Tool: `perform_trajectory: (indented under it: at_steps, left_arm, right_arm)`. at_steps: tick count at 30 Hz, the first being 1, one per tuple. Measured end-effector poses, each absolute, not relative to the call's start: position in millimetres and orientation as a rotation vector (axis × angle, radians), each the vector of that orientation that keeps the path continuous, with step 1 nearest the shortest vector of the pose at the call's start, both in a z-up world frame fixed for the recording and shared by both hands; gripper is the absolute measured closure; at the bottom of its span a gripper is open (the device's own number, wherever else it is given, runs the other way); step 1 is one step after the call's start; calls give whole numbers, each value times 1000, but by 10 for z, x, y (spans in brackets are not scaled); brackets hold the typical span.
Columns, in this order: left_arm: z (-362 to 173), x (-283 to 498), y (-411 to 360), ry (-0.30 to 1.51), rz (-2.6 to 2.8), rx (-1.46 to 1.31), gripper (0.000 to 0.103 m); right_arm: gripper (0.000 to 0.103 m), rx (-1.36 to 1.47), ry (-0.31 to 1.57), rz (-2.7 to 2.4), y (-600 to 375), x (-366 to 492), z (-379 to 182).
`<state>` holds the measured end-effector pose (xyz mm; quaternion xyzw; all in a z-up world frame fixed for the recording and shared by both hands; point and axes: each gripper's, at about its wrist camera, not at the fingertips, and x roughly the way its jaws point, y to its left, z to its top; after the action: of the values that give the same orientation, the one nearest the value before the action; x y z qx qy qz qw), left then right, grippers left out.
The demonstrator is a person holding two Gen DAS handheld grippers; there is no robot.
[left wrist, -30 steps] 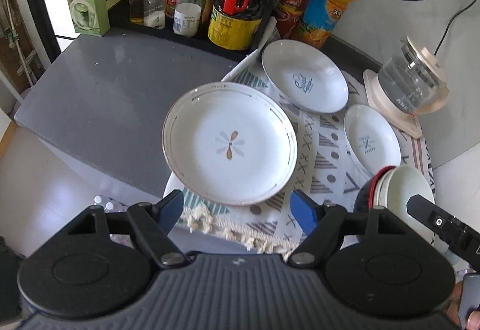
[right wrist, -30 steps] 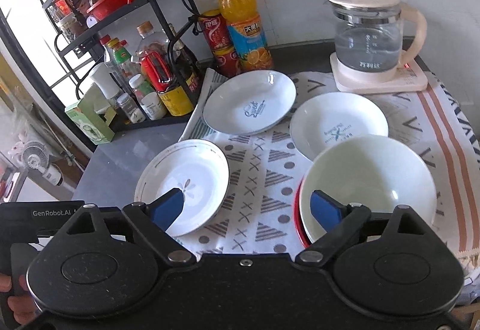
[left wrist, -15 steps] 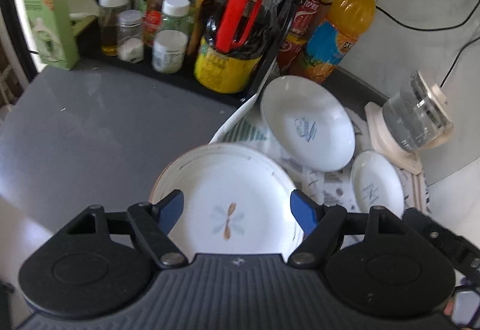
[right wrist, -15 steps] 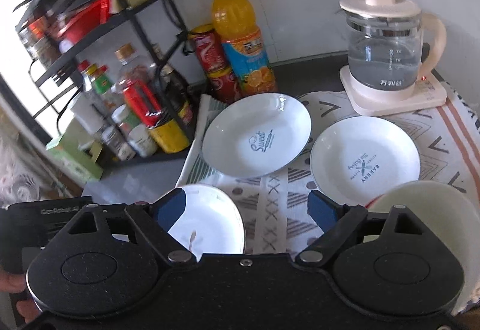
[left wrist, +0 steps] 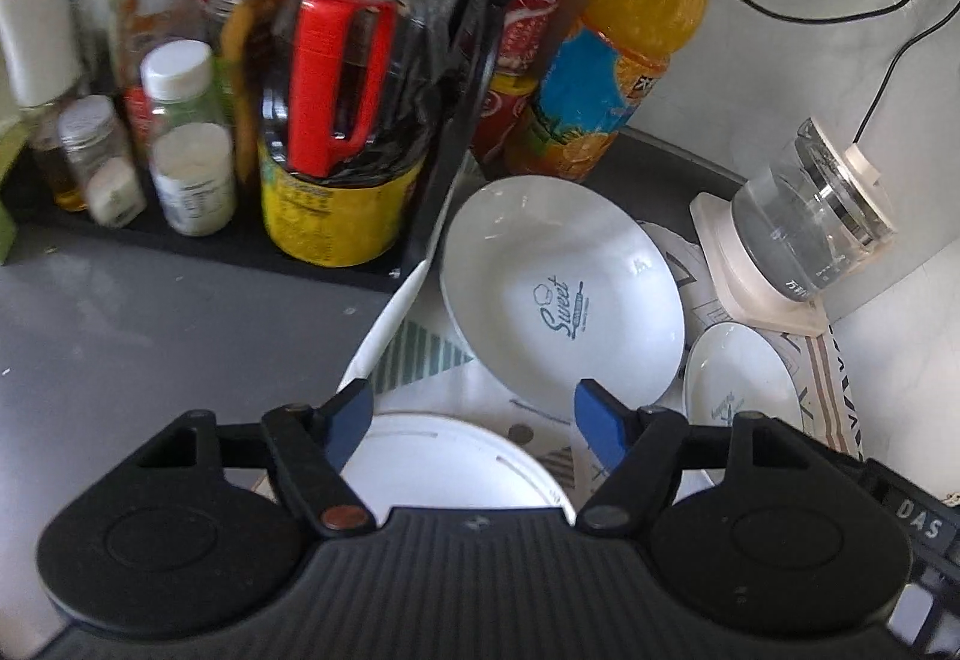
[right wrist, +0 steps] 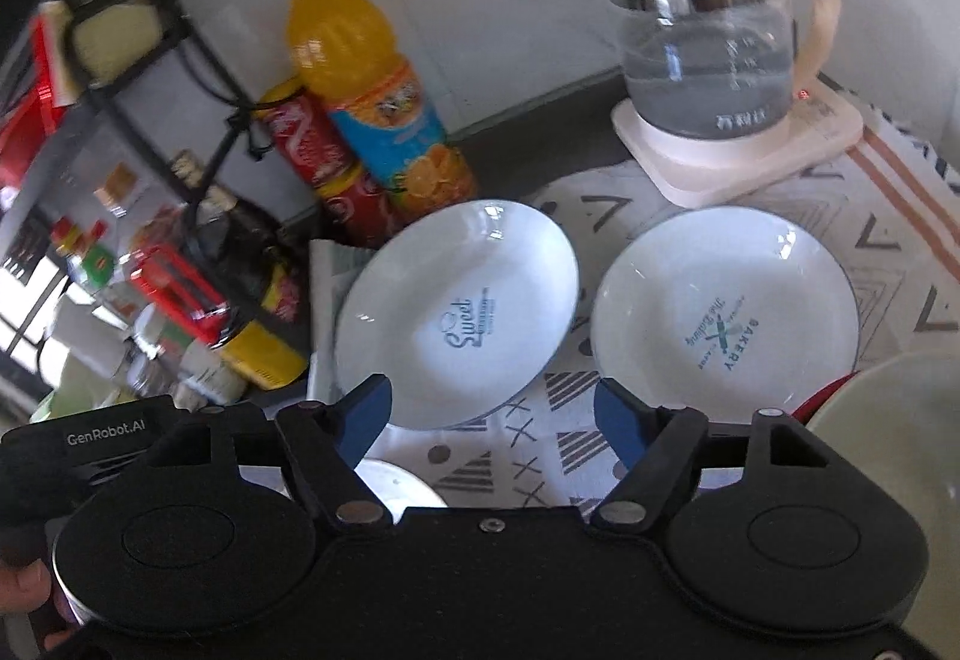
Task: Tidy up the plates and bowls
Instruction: 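Close both grippers on the rim of the 'Sweet' plate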
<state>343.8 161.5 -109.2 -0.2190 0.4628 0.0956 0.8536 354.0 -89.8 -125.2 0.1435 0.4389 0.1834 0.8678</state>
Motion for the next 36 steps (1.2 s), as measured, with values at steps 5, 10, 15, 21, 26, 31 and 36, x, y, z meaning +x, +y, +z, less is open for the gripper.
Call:
perform_trajectory:
  at_steps: [5,10,15,21,26,31,36]
  left_arm:
    - [-1283,3656,1618,973,171,-460,31]
    - [-1464,3790,1659,974,160,-488,36]
    - [-1613,3868,1731,970,155,-533,43]
    - [-1808,3934,1838,980,166,-602,56]
    - [-1950,3988,1882,986,181,-632,64]
    - [-2031,4041,1893,1002,177,-647,76]
    - [-2113,4104,1918,1012,186,-667,79]
  right_arm:
    - [40,396,947,341,-863,3637,-1504]
    - [43,428,950,294,-818,3731,-1625]
    - [50,502,967,229,-851,3864,-1758]
    - [60,574,997,187,-823,3973,-1930]
    - [66,564,1028,180,-731,4001,-2026]
    - [74,577,1061,161,-675,4086,-2136]
    - [76,561,1075,162,-616,4181,-2234]
